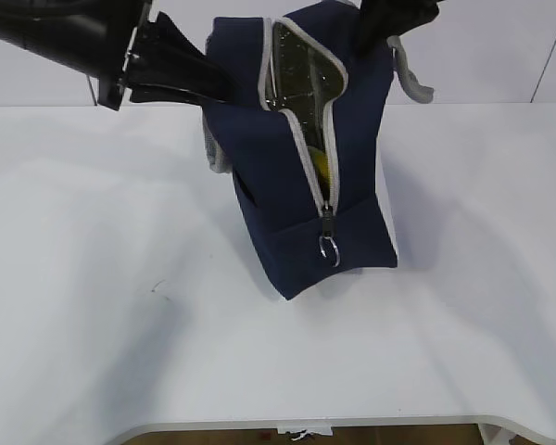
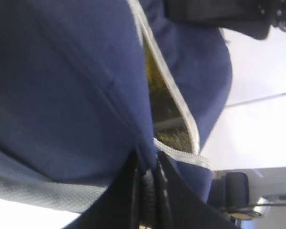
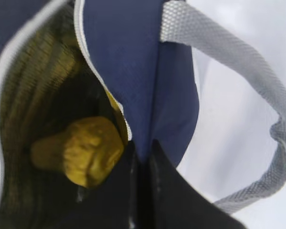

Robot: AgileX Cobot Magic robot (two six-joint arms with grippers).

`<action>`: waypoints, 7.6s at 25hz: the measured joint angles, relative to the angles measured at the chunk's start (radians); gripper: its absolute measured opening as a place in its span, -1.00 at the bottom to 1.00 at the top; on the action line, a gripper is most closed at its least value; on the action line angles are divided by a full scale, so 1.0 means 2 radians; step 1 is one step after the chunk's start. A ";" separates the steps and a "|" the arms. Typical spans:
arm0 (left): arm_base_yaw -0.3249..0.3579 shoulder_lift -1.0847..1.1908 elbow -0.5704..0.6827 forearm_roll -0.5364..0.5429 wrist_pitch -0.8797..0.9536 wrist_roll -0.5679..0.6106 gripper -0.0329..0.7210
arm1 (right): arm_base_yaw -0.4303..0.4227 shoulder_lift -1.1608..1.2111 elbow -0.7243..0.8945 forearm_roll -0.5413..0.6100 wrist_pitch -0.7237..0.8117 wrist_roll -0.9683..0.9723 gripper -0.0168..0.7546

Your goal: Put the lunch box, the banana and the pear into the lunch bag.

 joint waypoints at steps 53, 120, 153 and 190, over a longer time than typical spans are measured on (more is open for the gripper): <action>-0.016 -0.095 0.000 0.263 0.014 -0.147 0.12 | 0.000 -0.192 0.188 0.007 -0.047 -0.029 0.18; -0.016 -0.125 0.000 0.356 0.022 -0.170 0.10 | 0.132 -0.168 0.888 -0.137 -1.024 0.043 0.17; -0.016 -0.125 0.000 0.357 0.022 -0.172 0.03 | 0.132 -0.043 0.876 -0.126 -1.178 0.060 -0.27; -0.017 -0.125 0.000 0.357 0.023 -0.180 -0.07 | 0.132 -0.107 0.918 -0.122 -1.207 0.066 -0.95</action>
